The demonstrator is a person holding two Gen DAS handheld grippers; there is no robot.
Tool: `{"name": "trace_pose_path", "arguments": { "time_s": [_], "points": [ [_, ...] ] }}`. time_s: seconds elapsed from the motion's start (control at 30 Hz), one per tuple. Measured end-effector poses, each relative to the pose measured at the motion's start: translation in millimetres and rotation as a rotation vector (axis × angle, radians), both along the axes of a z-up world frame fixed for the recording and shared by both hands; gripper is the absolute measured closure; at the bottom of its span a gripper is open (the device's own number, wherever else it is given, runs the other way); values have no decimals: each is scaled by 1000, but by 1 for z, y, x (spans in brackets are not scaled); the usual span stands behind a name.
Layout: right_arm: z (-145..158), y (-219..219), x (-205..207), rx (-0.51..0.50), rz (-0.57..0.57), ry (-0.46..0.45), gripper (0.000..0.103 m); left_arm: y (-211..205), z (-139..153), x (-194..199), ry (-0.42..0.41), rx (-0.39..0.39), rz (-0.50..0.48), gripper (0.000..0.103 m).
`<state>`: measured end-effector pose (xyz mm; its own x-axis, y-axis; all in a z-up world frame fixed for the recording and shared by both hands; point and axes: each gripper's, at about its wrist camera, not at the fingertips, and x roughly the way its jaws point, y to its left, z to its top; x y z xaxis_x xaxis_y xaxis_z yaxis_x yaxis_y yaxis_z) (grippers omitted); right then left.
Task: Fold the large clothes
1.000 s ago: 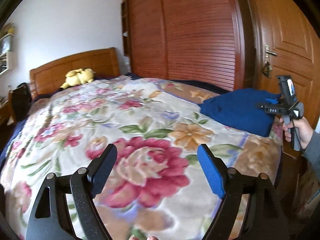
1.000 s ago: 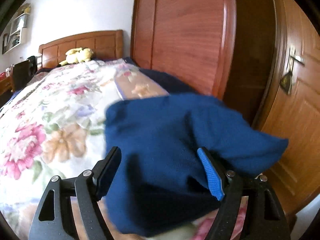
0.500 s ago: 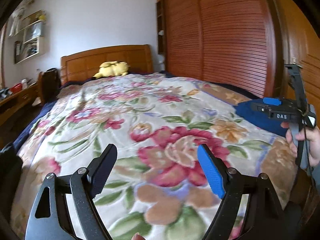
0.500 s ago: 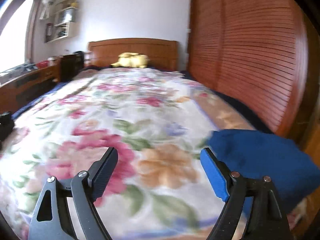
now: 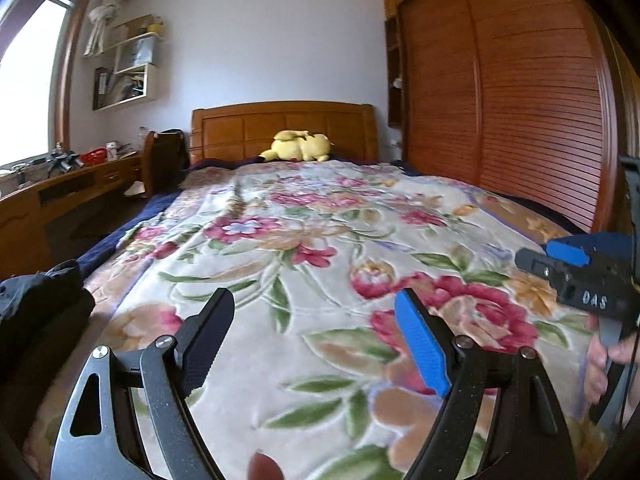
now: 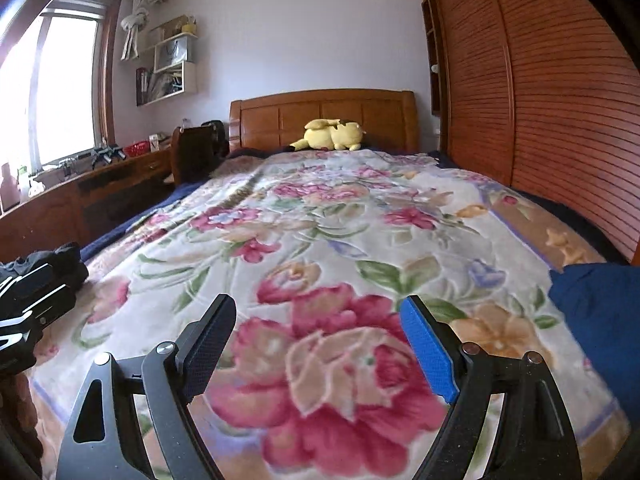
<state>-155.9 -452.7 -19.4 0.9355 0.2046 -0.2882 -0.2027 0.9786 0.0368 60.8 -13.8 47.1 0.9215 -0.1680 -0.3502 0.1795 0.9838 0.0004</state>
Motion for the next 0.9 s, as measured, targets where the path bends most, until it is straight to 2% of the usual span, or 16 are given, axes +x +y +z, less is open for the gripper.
{"name": "trace_pose_path", "arguments": {
  "time_s": [0.17, 0.37, 0.57, 0.9],
  "points": [
    [-33, 2, 25, -5, -9, -27, 17, 9, -15, 9, -20, 0, 64, 20],
    [-51, 9, 45, -19, 15, -6, 17, 10, -37, 17, -11, 42, 113, 20],
    [-53, 20, 46, -47, 24, -6, 17, 14, -43, 18, 0, 29, 115, 20],
    [-55, 17, 52, -36, 23, -20, 17, 18, -48, 18, 14, 8, 117, 20]
  ]
}}
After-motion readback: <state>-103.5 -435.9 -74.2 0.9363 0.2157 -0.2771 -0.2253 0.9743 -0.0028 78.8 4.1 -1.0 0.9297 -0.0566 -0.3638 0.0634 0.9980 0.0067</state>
